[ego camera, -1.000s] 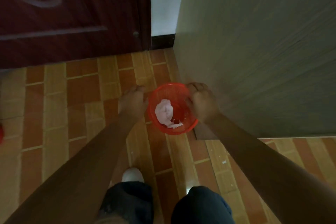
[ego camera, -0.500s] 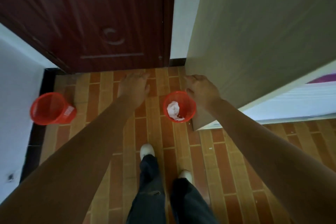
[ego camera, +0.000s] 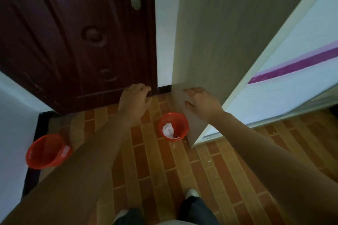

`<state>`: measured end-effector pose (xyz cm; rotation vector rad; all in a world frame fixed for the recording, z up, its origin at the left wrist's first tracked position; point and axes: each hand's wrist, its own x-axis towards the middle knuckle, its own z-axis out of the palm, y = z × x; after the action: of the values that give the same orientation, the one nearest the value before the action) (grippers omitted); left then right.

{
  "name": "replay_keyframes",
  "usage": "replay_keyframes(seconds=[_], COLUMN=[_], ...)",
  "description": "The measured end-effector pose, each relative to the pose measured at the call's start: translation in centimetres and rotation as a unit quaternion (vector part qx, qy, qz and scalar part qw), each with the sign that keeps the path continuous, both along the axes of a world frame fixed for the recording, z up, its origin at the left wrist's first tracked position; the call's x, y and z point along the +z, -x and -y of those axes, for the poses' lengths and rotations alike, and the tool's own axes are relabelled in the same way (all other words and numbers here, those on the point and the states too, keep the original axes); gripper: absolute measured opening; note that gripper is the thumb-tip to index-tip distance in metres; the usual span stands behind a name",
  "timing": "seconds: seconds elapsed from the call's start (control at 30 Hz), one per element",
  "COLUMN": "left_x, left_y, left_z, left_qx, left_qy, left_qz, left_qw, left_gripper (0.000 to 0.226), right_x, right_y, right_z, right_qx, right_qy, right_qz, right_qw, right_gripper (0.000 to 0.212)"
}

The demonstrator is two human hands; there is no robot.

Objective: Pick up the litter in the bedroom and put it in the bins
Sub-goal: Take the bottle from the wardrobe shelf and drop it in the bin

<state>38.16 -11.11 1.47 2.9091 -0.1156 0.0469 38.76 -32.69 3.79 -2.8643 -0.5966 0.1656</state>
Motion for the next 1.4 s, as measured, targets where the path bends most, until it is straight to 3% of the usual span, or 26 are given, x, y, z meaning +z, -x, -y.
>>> replay_keyframes(seconds=[0.37,0.83,1.1,1.4], left_x=[1.9,5.3,7.1,7.9], left_y=[2.1,13.1,21.8,25.9], left_z=[-5.2,3.5,8.5,10.6], left_qx=[-0.232,-0.481,-0.560,-0.597], left_qy=[-0.020,0.026,0.028,0.033], left_qz=[0.036,0.016,0.015,0.042], left_qw=[0.972,0.876,0.828,0.800], left_gripper=[0.041,0.040,0.042,0.043], right_x=[2.5,4.4,5.2,6.1], right_y=[11.9,33.9,45.0,49.4], right_z=[-5.1,-2.6,-2.3,-3.1], right_qx=[-0.244,-0.511,-0.591,-0.623], right_qy=[0.009,0.060,0.043,0.036], right_qz=[0.021,0.039,0.028,0.083], right_qw=[0.969,0.857,0.805,0.777], right_gripper=[0.044,0.042,0.041,0.043])
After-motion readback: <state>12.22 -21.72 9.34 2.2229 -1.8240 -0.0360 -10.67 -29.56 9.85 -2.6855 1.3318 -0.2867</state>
